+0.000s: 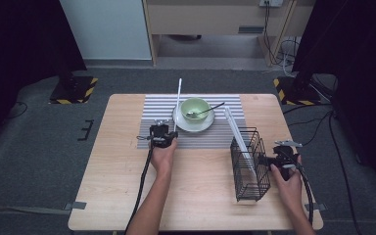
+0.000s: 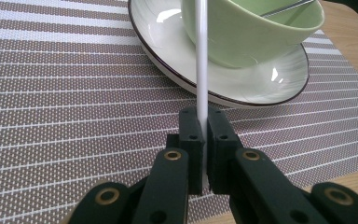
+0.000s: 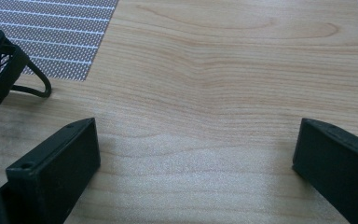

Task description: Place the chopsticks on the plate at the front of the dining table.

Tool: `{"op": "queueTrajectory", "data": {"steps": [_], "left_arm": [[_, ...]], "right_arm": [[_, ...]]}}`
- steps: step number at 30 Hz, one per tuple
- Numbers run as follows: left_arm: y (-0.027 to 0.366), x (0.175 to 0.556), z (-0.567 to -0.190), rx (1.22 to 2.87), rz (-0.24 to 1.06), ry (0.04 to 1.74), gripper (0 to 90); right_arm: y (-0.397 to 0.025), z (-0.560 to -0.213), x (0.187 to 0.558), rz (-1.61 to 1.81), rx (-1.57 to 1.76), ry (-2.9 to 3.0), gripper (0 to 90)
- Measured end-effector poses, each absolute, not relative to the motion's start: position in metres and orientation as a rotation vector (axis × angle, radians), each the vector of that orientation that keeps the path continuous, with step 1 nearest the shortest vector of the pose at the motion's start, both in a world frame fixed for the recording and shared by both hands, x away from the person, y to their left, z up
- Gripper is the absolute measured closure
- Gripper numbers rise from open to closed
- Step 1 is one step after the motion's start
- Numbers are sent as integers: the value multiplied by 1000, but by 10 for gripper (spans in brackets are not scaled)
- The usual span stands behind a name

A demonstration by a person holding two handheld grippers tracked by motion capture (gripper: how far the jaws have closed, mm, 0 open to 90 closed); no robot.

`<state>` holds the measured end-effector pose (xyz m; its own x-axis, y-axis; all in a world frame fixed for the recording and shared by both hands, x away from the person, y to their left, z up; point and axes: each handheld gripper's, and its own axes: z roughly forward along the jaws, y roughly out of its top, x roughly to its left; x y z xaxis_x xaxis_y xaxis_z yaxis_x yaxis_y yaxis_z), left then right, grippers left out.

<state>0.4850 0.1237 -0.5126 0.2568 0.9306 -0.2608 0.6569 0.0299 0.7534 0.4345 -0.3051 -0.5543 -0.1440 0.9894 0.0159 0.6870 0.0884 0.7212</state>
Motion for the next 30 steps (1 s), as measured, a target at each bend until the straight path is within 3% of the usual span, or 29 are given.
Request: {"op": "queueTrajectory", "data": {"steps": [30], "left_arm": [[129,487,-517,1701,401,1503,862]], "right_arm": [[-305,-554,435,819,1646,1886,7]]}}
